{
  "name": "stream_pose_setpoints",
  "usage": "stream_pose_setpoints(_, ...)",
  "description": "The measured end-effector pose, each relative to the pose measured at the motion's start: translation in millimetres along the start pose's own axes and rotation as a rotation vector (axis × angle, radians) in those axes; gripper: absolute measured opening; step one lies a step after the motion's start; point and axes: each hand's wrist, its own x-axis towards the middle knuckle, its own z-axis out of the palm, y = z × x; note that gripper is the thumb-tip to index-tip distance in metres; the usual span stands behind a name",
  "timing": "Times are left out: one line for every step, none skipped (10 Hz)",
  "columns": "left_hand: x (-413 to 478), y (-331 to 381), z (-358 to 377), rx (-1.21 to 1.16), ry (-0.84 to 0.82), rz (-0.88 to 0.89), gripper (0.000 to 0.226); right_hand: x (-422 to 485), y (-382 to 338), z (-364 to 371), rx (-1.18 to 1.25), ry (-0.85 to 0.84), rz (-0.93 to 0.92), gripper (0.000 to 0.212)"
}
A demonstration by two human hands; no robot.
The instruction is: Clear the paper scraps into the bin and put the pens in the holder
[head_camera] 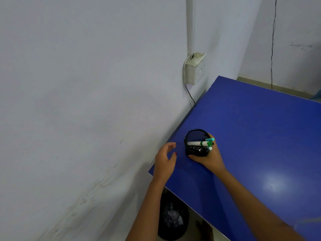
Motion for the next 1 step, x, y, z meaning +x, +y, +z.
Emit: stream_pose_setpoints(1.4, 9.4, 0.3, -0.020, 0.026, 0.038, 0.029, -3.6, -0.7, -10.0, 0.086, 0.013, 0.025, 0.108)
